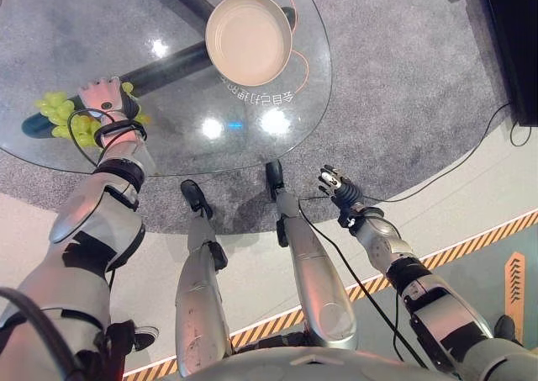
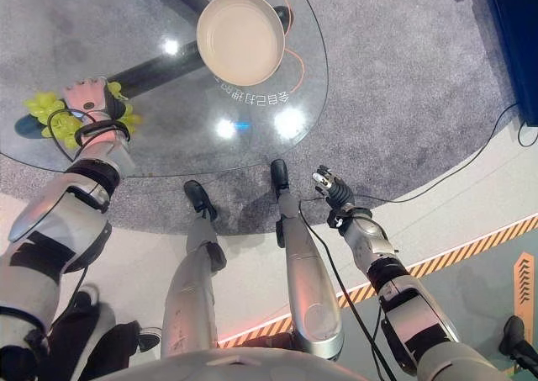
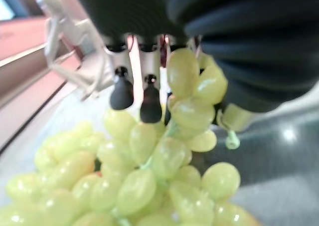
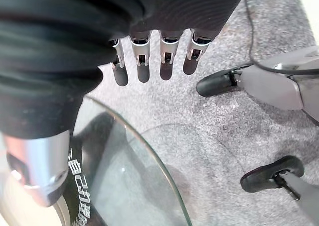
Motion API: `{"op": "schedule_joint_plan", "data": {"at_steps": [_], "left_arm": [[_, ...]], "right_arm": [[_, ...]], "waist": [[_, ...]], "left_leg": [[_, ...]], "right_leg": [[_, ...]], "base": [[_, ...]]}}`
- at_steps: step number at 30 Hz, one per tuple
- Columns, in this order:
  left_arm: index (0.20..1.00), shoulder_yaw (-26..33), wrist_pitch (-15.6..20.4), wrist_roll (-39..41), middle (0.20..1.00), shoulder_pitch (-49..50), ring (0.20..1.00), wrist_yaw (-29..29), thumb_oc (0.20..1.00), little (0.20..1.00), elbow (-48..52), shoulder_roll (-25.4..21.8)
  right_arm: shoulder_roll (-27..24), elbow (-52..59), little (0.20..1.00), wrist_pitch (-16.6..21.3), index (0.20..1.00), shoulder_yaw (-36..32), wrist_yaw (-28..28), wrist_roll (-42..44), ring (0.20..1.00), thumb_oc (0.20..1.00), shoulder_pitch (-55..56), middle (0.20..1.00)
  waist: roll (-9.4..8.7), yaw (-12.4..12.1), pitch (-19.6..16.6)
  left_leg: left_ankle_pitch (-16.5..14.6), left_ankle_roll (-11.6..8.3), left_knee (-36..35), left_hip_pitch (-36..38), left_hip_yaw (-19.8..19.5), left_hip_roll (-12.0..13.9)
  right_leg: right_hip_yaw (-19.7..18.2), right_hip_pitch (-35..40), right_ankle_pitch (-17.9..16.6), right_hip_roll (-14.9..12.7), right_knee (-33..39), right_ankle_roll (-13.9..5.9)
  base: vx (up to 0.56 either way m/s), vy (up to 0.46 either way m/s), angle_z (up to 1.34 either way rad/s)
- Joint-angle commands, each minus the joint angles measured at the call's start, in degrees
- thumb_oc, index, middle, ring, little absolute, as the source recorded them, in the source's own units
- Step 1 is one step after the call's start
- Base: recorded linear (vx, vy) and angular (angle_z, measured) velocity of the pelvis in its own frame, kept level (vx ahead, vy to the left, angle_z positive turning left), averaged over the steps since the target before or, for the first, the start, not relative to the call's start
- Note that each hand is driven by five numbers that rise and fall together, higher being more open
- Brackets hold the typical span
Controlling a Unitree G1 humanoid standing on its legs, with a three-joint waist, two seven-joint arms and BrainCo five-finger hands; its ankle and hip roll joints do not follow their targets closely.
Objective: Pick up fruits into the plate
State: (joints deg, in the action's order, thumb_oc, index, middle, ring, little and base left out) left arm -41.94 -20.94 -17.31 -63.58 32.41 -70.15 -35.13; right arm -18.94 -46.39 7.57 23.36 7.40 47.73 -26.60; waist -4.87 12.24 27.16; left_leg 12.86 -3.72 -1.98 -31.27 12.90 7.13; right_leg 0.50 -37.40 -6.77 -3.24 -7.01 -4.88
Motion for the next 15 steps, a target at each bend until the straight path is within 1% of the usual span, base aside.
{"op": "schedule_joint_plan", "data": {"at_steps": [1,2,4,5,6,8,9,11,13,14,15], "left_arm": [[0.200,5.17,4.12,5.12,0.200,-0.24,0.200,1.96,0.200,0.200,3.31,-4.70],[0.200,5.99,5.40,6.32,0.200,0.14,0.200,1.76,0.200,0.200,4.93,-5.05],[0.200,8.50,9.10,9.33,0.200,2.30,0.200,0.51,0.200,0.200,9.96,-5.65],[0.200,9.36,9.45,10.28,0.200,3.31,0.200,-0.07,0.200,0.200,12.63,-5.90],[0.200,10.50,11.29,10.93,0.200,4.45,0.200,-1.02,0.200,0.200,14.85,-5.97],[0.200,11.94,12.28,12.67,0.200,6.66,0.200,-2.41,0.200,0.200,19.36,-6.20],[0.200,12.96,13.86,12.62,0.200,8.22,0.200,-3.27,0.200,0.200,21.90,-6.24],[0.200,13.73,14.52,14.12,0.200,9.87,0.200,-4.69,0.200,0.200,26.09,-6.76],[0.200,14.48,16.58,15.21,0.200,11.33,0.200,-6.40,0.200,0.200,29.47,-7.46],[0.200,14.50,16.61,15.52,0.200,11.60,0.200,-6.66,0.200,0.200,30.26,-7.65],[0.200,14.68,17.73,16.25,0.200,12.13,0.200,-7.47,0.200,0.200,31.57,-8.05]], "right_arm": [[-1.21,5.13,1.000,1.02,1.000,-0.20,-1.79,-3.28,1.000,1.000,0.19,1.000],[-1.64,5.96,1.000,0.99,1.000,-0.25,-1.84,-4.20,1.000,1.000,0.09,1.000],[-2.57,8.55,1.000,0.59,1.000,-0.46,-2.85,-5.62,1.000,1.000,0.28,1.000],[-2.95,9.70,1.000,0.17,1.000,-0.79,-3.29,-6.42,1.000,1.000,0.41,1.000],[-3.33,10.85,1.000,-0.04,1.000,-0.98,-3.77,-7.17,1.000,1.000,0.39,1.000],[-4.00,12.52,1.000,-0.63,1.000,-1.58,-4.26,-8.61,1.000,1.000,0.56,1.000],[-4.46,13.62,1.000,-0.91,1.000,-1.94,-4.86,-9.56,1.000,1.000,0.56,1.000],[-5.29,14.70,1.000,-1.25,1.000,-2.51,-5.20,-10.03,1.000,1.000,0.52,1.000],[-6.16,15.86,1.000,-1.30,1.000,-3.38,-5.34,-10.52,1.000,1.000,0.49,1.000],[-6.36,15.98,1.000,-1.45,1.000,-3.58,-5.26,-10.48,1.000,1.000,0.47,1.000],[-6.77,16.28,1.000,-1.39,1.000,-3.98,-5.01,-10.38,1.000,1.000,0.43,1.000]], "waist": [[0.09,-2.26,2.63],[0.32,-2.56,2.63],[0.95,-3.41,2.63],[1.28,-3.76,2.63],[1.58,-4.18,2.63],[2.08,-4.82,2.63],[2.42,-5.36,2.63],[2.96,-5.92,2.63],[3.36,-6.39,2.63],[3.46,-6.44,2.63],[3.63,-6.57,2.63]], "left_leg": [[-5.40,-1.71,1.83,2.49,-3.52,-2.74],[-5.19,-1.68,1.84,2.49,-3.60,-2.77],[-5.26,-1.60,1.50,3.60,-3.94,-2.98],[-5.30,-1.56,1.22,4.27,-4.11,-3.10],[-5.33,-1.54,0.95,4.75,-4.32,-3.28],[-5.37,-1.43,0.53,5.66,-4.54,-3.50],[-5.39,-1.37,0.23,6.32,-4.74,-3.67],[-5.47,-1.29,-0.20,7.60,-4.96,-3.75],[-5.66,-1.26,-0.43,8.91,-5.05,-3.78],[-5.68,-1.26,-0.47,9.21,-5.06,-3.79],[-5.74,-1.23,-0.54,9.84,-5.06,-3.82]], "right_leg": [[3.02,3.14,1.01,3.25,-1.06,0.49],[3.21,3.30,0.83,3.12,-0.96,0.52],[3.59,4.54,1.29,2.89,-0.99,0.52],[3.73,5.17,1.44,2.79,-0.91,0.49],[3.90,5.63,1.60,2.67,-0.83,0.45],[4.44,6.56,1.84,2.38,-0.74,0.34],[4.83,7.28,1.99,2.15,-0.61,0.25],[5.45,8.66,2.33,1.91,-0.52,0.18],[6.04,10.00,2.70,1.68,-0.52,0.09],[6.10,10.31,2.78,1.67,-0.54,0.06],[6.20,10.93,2.95,1.67,-0.60,0.02]], "base": [[0.01,-0.022,0.08],[0.03,-0.042,0.07],[0.03,-0.045,0.08],[0.04,-0.034,0.13],[0.03,-0.030,0.16],[0.03,-0.028,0.11],[0.04,-0.030,0.08],[0.04,-0.025,0.11],[0.04,-0.017,0.20],[0.05,-0.007,0.14],[0.05,0.002,0.11]]}}
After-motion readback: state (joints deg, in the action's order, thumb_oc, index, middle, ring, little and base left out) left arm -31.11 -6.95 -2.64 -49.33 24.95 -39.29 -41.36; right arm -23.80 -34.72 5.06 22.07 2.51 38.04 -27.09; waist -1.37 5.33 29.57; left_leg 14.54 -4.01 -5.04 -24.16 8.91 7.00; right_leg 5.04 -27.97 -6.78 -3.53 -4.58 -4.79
